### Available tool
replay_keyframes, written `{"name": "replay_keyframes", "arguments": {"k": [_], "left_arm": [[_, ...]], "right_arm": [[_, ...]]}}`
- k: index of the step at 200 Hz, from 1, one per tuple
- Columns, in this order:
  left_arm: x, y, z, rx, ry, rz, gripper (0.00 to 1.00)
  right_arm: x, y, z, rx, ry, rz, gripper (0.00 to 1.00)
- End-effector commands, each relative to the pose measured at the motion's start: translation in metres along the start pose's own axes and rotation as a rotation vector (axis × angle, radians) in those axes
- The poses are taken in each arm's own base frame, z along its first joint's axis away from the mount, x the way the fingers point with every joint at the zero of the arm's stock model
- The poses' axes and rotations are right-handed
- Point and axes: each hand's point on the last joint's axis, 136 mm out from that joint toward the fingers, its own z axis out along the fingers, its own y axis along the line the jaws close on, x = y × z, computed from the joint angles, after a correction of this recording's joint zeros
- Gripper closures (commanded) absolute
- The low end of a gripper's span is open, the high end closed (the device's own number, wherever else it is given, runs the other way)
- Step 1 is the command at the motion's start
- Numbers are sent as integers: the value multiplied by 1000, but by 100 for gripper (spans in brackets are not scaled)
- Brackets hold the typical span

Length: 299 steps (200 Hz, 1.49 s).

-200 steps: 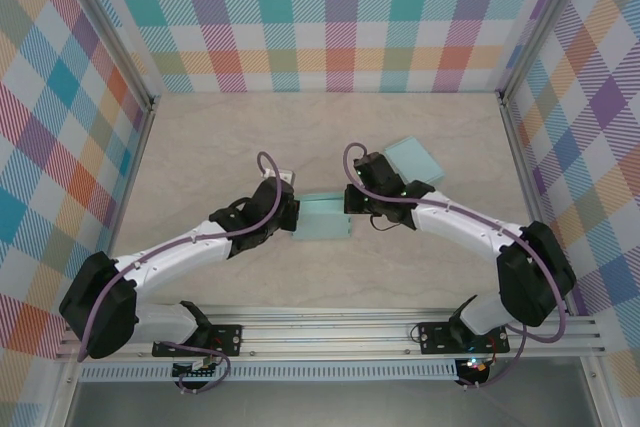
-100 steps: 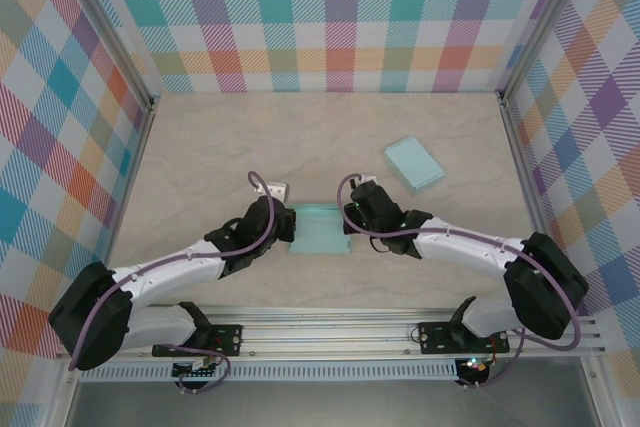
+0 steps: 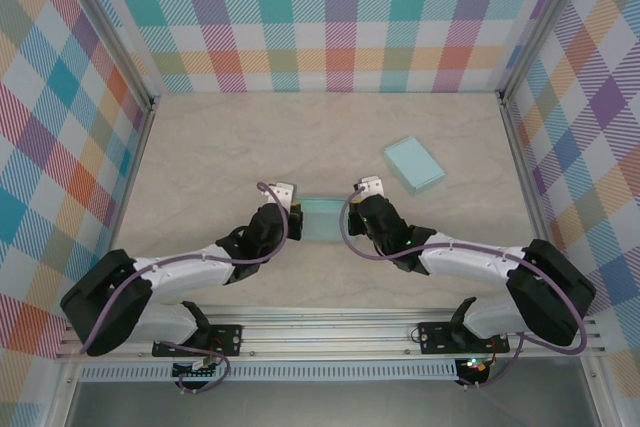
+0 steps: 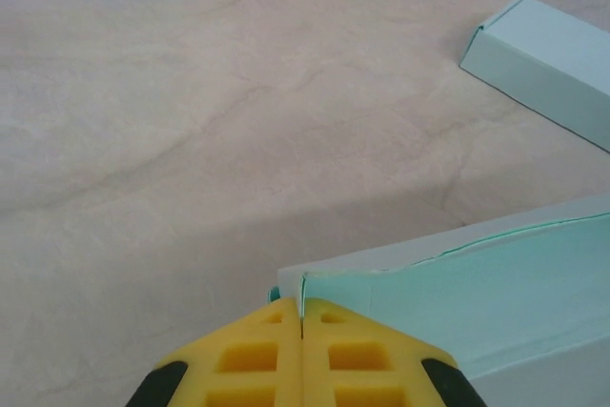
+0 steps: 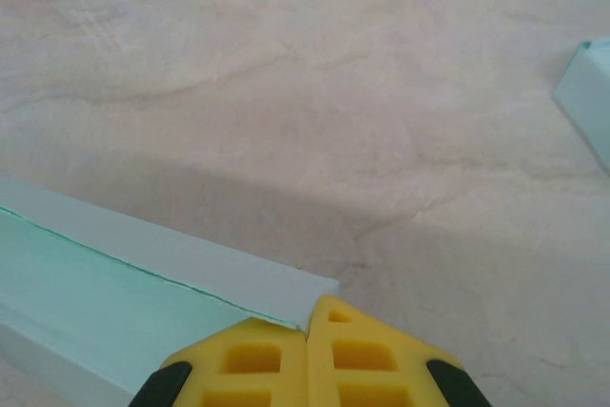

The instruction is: Fold the paper box

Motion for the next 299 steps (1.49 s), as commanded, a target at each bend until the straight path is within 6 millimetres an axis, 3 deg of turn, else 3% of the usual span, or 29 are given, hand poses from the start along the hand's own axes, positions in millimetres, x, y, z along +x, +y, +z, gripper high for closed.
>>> {"name": "replay_keyframes", "arguments": {"k": [1, 38, 92, 135, 166, 196, 216, 241, 265, 299], "left_arm": [[-36, -19, 11, 25, -142, 51, 100], [-43, -25, 31, 20, -183, 79, 100], [-11, -18, 37, 9, -86, 41, 100], [-6, -15, 22, 23, -20, -8, 64], [-21, -17, 9, 41, -26, -77, 35], [-38, -15, -6, 40, -22, -144, 17], [-47, 0, -13, -42, -4, -218, 6], [-51, 18, -10, -95, 59, -339, 4], [-51, 19, 2, -72, 99, -382, 9], [-33, 17, 24, -63, 172, -399, 14]], "right_arm": [[-43, 13, 2, -51, -198, -36, 100], [-62, 11, 15, -34, -303, -98, 100], [-38, 4, 30, -12, -262, -88, 100], [-24, -7, 33, 37, -225, -85, 100], [-22, -12, 34, 61, -216, -85, 100], [-22, -12, 36, 72, -194, -99, 100], [-21, -12, 36, 72, -189, -98, 100], [-19, -12, 36, 75, -182, -101, 98], [-19, -13, 35, 75, -178, -103, 97], [-19, -13, 33, 74, -167, -106, 93]]}}
